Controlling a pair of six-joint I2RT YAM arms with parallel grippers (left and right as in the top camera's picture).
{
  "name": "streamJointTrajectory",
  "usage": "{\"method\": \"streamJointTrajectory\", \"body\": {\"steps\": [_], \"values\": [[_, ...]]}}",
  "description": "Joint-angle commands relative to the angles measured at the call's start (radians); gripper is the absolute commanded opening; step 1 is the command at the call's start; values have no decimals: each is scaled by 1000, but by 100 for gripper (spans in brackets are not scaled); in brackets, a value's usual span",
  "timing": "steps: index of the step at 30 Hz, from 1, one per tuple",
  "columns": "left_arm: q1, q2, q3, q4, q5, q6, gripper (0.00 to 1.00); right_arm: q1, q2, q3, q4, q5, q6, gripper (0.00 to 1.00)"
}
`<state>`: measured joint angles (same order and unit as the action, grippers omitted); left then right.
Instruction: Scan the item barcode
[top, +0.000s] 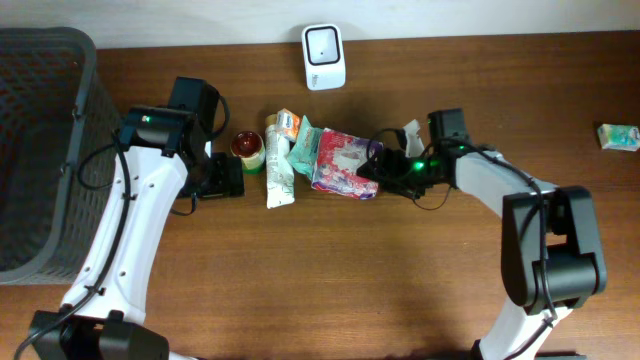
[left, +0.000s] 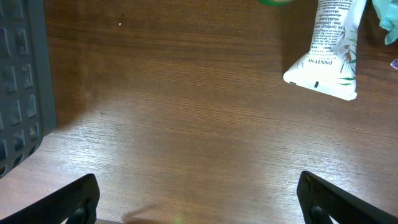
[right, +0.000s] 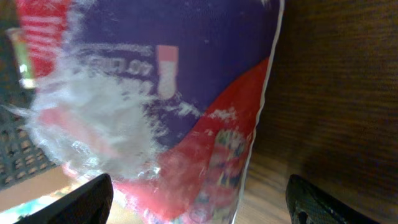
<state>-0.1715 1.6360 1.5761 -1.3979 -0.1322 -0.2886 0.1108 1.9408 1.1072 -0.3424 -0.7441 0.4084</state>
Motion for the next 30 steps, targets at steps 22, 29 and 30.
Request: {"method": "streamJointTrajectory", "body": {"steps": [22,29,30], "values": [[3,-15,-5,-1,-7,-10,99,67,-109,263,250,219,155,4],[3,-15,-5,-1,-7,-10,99,159,-15,264,565,527,343,4],[3,-15,-5,-1,-7,-10,99,166,18,271,613,529,388,4]]}}
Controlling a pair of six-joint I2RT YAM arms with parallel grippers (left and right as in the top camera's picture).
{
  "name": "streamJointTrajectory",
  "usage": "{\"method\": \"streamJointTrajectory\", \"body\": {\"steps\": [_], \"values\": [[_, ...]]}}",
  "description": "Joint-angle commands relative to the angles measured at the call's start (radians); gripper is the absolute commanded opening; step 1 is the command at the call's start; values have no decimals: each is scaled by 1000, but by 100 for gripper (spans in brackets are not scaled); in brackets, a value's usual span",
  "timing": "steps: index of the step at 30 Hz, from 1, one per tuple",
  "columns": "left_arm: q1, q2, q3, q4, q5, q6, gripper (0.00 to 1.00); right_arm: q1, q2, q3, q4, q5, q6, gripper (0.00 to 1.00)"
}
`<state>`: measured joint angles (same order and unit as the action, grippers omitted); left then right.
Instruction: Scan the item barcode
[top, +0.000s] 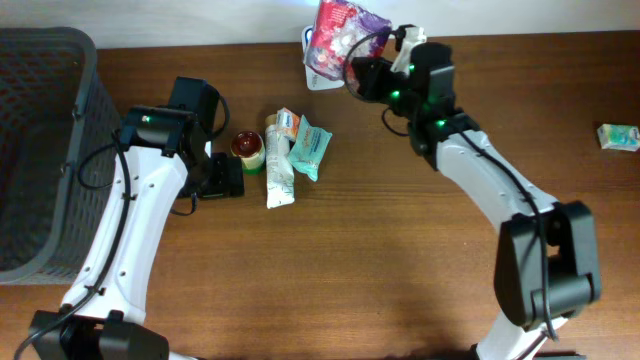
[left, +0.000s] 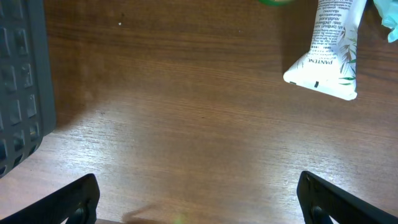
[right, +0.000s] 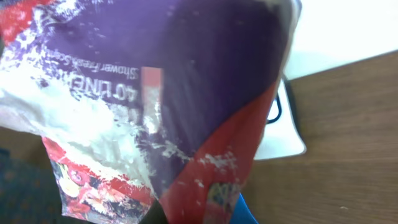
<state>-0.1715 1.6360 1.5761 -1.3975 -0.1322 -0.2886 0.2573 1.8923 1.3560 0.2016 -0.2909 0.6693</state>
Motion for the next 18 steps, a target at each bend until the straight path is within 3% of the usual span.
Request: {"method": "streamJointTrajectory", "body": {"steps": [1,4,9,18], "values": [[3,-15,-5,-1,-7,-10,99,19,101,45,93,78,162,4],[3,-15,-5,-1,-7,-10,99,26,250,238,70,52,182,4],[3,-15,-5,-1,-7,-10,99,57,454,616,-190,76,180,4],[3,-15,-5,-1,-7,-10,99,58,454,620,-336,83,185,4]]}}
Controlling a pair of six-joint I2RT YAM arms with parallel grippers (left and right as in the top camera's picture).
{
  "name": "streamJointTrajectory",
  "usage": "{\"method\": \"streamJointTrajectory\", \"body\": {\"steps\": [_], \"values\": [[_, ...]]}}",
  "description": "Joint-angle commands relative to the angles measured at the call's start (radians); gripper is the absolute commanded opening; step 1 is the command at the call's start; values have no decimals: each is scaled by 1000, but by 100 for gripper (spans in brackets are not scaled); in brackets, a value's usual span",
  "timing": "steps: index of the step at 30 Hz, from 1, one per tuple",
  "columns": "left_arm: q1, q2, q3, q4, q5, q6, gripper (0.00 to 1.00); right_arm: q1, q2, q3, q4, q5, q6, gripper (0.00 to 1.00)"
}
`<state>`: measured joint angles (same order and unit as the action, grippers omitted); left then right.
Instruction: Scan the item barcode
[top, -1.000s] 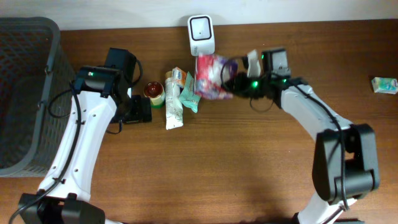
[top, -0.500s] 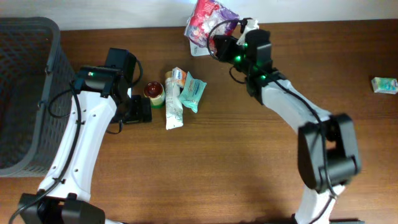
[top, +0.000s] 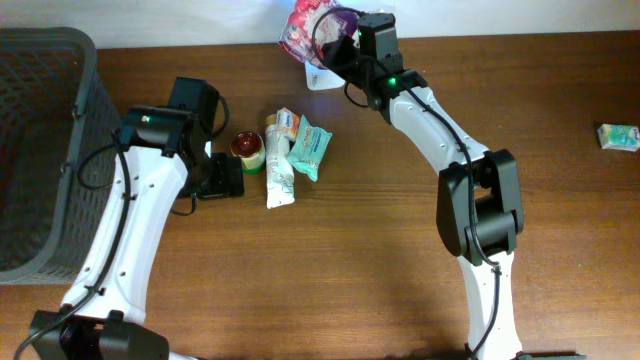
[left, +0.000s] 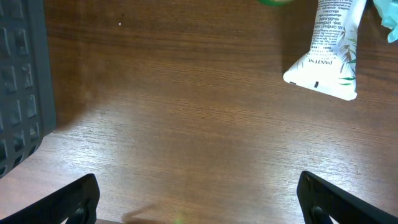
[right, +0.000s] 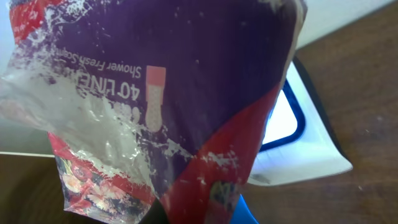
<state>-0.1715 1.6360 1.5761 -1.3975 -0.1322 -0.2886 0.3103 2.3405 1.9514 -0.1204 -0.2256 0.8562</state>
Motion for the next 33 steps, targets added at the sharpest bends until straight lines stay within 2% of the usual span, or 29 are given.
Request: {"method": "streamJointTrajectory", "body": {"steps": [1,10,13,16,23,27,33], "values": [[3,-15,-5,-1,-7,-10,99,5,6,24,-24,17,-2,4],[3,-15,-5,-1,-7,-10,99,-19,-1,25,-33,-21,-9,4],[3,-15,-5,-1,-7,-10,99,-62,-48,25,-54,-25,-101,4],[3,-15,-5,-1,-7,-10,99,-145,-114,25,-164,-24,-116,4],[3,-15,-5,-1,-7,-10,99,-506,-156,24,-563,-24,-116,4],[3,-15,-5,-1,-7,-10,99,-717,-155,23,-671,-16,-124,4],[3,-15,-5,-1,-7,-10,99,-874,-132,21,-758,181,-172,4]]}}
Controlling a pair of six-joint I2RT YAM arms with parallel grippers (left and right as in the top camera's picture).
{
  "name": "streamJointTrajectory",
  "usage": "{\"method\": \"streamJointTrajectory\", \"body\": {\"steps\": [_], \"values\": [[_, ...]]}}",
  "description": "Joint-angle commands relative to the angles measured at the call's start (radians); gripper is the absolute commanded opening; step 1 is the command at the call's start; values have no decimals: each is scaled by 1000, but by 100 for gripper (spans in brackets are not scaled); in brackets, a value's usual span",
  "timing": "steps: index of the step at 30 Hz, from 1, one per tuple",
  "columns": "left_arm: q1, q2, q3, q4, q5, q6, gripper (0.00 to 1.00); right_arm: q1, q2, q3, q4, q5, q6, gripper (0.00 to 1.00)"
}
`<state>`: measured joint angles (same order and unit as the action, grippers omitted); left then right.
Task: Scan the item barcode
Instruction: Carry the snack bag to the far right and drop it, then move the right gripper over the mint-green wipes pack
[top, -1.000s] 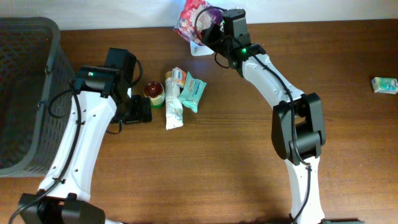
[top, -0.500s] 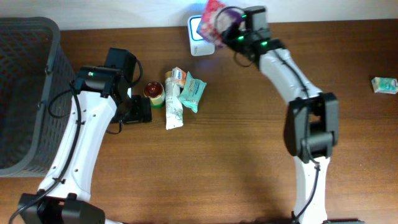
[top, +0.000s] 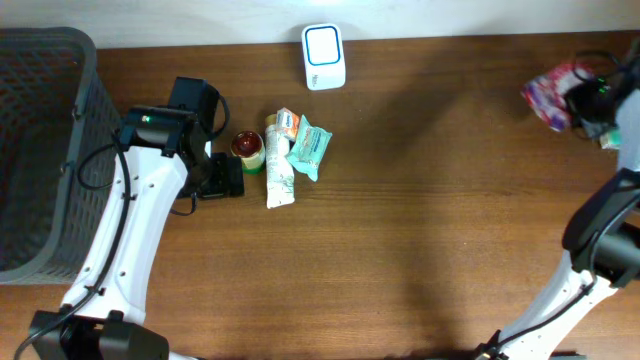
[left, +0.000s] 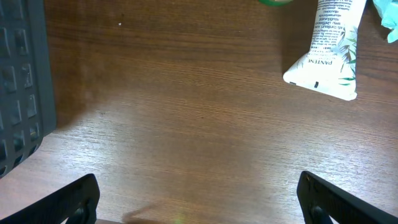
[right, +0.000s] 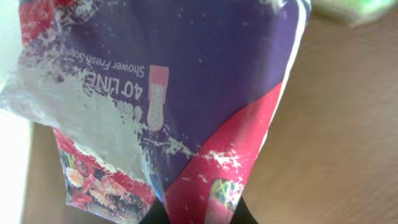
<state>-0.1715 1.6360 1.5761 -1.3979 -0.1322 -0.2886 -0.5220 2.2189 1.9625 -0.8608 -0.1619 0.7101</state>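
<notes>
A purple and red plastic packet (top: 552, 88) hangs at the far right of the table, held by my right gripper (top: 582, 95), which is shut on it. In the right wrist view the packet (right: 168, 93) fills most of the frame and hides the fingers. The white barcode scanner (top: 324, 43) stands at the back edge, far left of the packet. My left gripper (top: 222, 178) rests open on the table beside a small jar (top: 247, 148), nothing between its fingers (left: 74, 199).
A white tube (top: 279, 165) and a teal packet (top: 307, 146) lie next to the jar. A dark mesh basket (top: 40, 150) fills the left side. A small green box (top: 610, 138) sits at the right edge behind the right arm.
My right gripper has moved with the packet from in front of the scanner at the back edge to the far right of the table. The left arm has not moved.
My right gripper was at the packet lying beside the teal packet in the middle. Then it held the packet raised near the scanner, then right over the scanner. Now it holds the packet at the far right. The left gripper stayed open throughout.
</notes>
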Motion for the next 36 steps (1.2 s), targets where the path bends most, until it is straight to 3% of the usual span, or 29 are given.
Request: {"method": "streamJointTrajectory", "body": {"steps": [1,3,4,5,7,10,16,21,26,29,32,36], "values": [[3,-15,-5,-1,-7,-10,99,-50,-6,10,-19,134,-26,4],[3,-15,-5,-1,-7,-10,99,-73,-3,4,-19,141,-26,20],[3,-15,-5,-1,-7,-10,99,-76,-3,3,-22,141,-26,39],[3,-15,-5,-1,-7,-10,99,-75,-3,3,-23,141,-26,52],[3,-15,-5,-1,-7,-10,99,-68,-3,3,-32,140,-26,69],[3,-15,-5,-1,-7,-10,99,-52,-3,3,-66,112,-26,84],[3,-15,-5,-1,-7,-10,99,53,-94,3,-159,39,-27,86],[3,-15,-5,-1,-7,-10,99,262,-280,3,-145,42,-154,90],[3,-15,-5,-1,-7,-10,99,443,-280,0,-216,38,-164,99],[3,-15,-5,-1,-7,-10,99,549,-280,-27,-224,38,-276,98],[3,-15,-5,-1,-7,-10,99,694,-278,-87,-193,40,-291,99],[3,-15,-5,-1,-7,-10,99,826,-276,-212,-30,42,-291,99]]}}
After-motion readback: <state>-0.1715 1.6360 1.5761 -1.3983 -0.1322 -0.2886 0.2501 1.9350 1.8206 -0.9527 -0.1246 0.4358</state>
